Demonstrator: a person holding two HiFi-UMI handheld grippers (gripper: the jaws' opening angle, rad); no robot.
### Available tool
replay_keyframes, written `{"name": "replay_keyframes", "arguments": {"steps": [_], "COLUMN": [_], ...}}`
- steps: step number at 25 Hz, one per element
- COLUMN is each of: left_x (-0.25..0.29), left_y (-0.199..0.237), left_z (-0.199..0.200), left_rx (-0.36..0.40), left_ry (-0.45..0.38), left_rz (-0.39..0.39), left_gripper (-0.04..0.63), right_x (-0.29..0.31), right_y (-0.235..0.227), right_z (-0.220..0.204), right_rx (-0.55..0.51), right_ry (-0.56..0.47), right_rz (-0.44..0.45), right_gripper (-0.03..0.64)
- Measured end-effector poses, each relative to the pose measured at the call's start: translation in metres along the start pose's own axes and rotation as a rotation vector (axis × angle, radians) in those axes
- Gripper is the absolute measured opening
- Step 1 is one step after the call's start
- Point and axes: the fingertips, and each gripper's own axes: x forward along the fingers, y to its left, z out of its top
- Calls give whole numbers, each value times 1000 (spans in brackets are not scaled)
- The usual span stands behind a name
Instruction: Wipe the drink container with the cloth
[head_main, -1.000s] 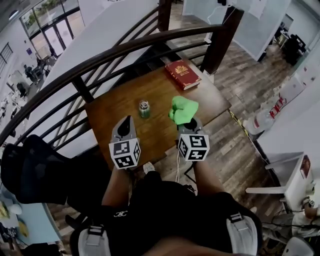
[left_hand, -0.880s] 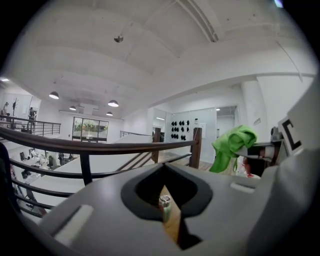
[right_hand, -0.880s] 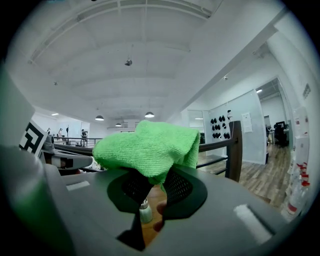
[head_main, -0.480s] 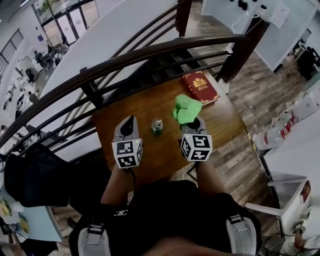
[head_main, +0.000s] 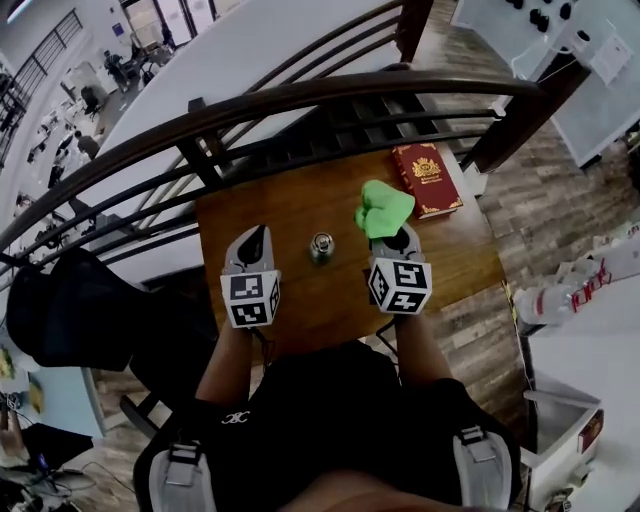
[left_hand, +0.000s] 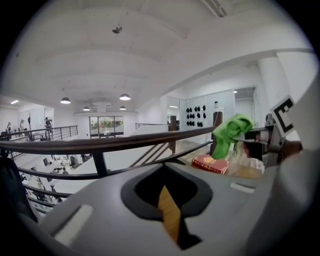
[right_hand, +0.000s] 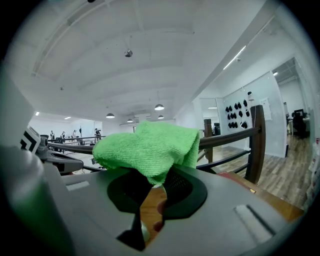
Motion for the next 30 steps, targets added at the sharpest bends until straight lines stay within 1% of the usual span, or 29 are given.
{"name": "replay_keyframes", "arguments": {"steps": [3, 7, 11, 13, 15, 18, 22, 25, 30], "left_x": [5, 7, 11, 13, 16, 18, 21, 29, 46], "left_y": [-12, -20, -27, -28, -34, -53, -69, -74, -84], "left_z": [-2, -12, -37, -54, -70, -84, -95, -102, -117], "left_rx": [29, 55, 44, 75, 110, 130, 139, 148, 143], "left_ry": [23, 84, 194, 260, 310, 352, 400, 409, 433], "left_rz": [-61, -87, -126, -127, -165, -248, -306, -321, -361], "left_gripper": [51, 51, 51, 52, 52, 137, 234, 240, 273], "right_x": [7, 15, 20, 21, 23, 25, 25, 26, 30], "right_y": [-3, -4, -2, 1, 3, 6, 7, 3, -4], "right_z": [1, -7, -17, -23, -28, -38, -53, -61, -70], "right_rx": [-1, -7, -15, -17, -21, -37, -56, -36, -37], "right_ry": [5, 26, 57, 71, 87, 119, 164, 191, 215], "right_rz": [26, 59, 91, 105, 116, 138, 156, 156, 146], "right_gripper": [48, 49, 48, 48, 48, 48, 48, 49, 48]}}
